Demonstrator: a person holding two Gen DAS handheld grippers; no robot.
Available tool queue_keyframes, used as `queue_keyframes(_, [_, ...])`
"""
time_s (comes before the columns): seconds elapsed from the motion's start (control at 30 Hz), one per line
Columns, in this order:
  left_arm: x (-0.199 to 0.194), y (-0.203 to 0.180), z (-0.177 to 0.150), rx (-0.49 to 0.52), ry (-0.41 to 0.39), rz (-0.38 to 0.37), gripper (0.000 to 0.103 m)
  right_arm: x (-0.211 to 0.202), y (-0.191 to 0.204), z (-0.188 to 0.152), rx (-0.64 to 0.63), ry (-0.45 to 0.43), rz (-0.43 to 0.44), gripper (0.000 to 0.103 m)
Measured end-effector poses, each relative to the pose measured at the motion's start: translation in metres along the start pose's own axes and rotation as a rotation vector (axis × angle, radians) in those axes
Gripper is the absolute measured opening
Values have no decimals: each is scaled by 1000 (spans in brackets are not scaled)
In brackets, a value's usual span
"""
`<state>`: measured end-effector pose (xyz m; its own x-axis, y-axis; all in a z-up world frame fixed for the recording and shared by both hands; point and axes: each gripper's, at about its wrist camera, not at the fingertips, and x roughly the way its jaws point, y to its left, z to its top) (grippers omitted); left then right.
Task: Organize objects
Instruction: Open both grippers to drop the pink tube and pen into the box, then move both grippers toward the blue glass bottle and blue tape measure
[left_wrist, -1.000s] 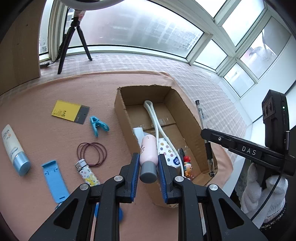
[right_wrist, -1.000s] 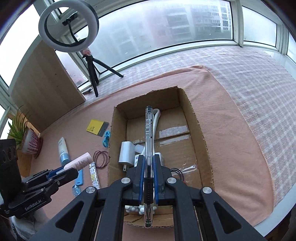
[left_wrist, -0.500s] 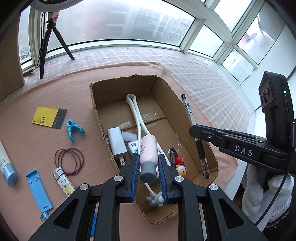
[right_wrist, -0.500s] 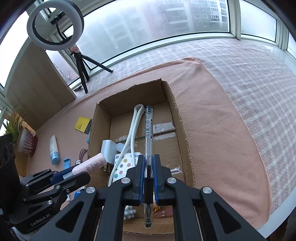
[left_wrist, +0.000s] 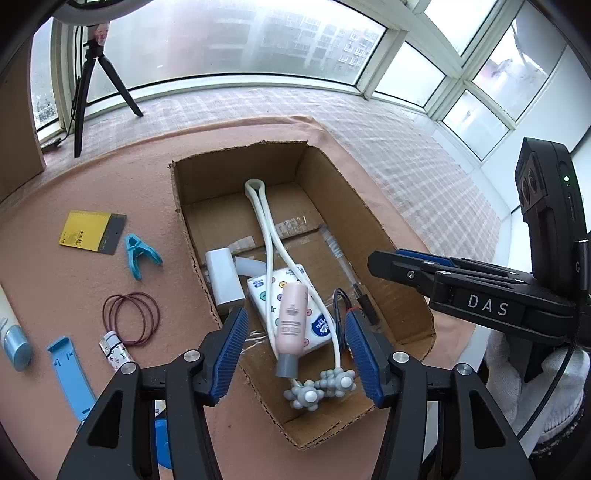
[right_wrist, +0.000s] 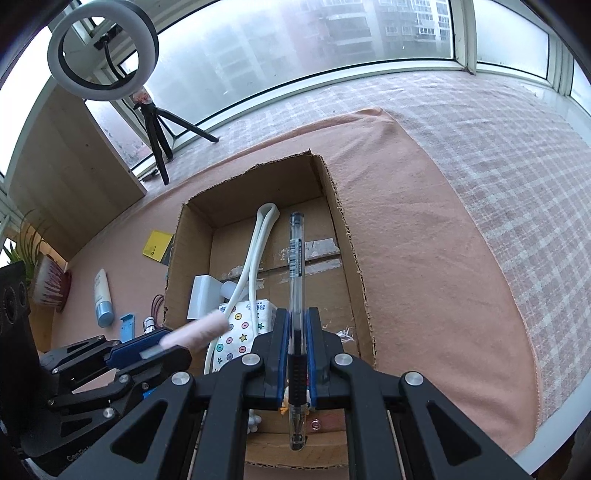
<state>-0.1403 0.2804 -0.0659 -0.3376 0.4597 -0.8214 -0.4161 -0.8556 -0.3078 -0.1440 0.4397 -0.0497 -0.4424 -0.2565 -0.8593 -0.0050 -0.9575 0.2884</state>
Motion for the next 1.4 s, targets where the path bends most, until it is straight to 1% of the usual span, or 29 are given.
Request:
queue_keyframes(0.03, [-2,1,-1,-1,0,3,59,0,-1,-1,9,6,-7,34])
queue_keyframes(0.1, [-7,6,-5,-14,-1,7,59,-2,-1,-3,16,-13,-18,48])
queue_keyframes(0.23, [-17,22,-15,-40,-2,25,59,-5,6,-6,1,-19,-22,48])
queue_keyframes(0.33, [-29,42,-27,-80,-3,42,59,-6,16,-9,-22,-27,-23,48])
queue_keyframes(0.4, [-38,60,-36,-108,-4,71,59,-8,25,-11,-39,-37,-19,48])
queue_keyframes(0.57, [-58,109,-61,-204,1,135,59,-11,51,-17,-90,-48,7,48])
queue_keyframes(0.7, [-67,145,-82,-277,16,184,59,-11,73,-23,-114,-51,48,48])
queue_keyframes(0.8, [-67,163,-98,-313,46,196,59,-9,93,-26,-141,-39,84,48])
queue_keyframes(1.0, [-60,175,-114,-356,74,197,59,-1,133,-37,-212,-3,133,48])
queue_keyframes(1.2, [-47,173,-120,-349,92,196,58,10,163,-58,-243,57,177,48])
queue_keyframes(1.23, [-45,173,-121,-343,94,195,54,12,166,-62,-244,66,179,48])
queue_keyframes(1.27, [-44,172,-122,-330,92,206,49,15,169,-67,-242,76,181,48])
queue_keyframes(1.33, [-45,172,-125,-317,85,213,43,19,173,-75,-233,94,184,48])
queue_keyframes(1.4, [-46,176,-128,-320,81,201,39,24,176,-81,-231,108,180,48])
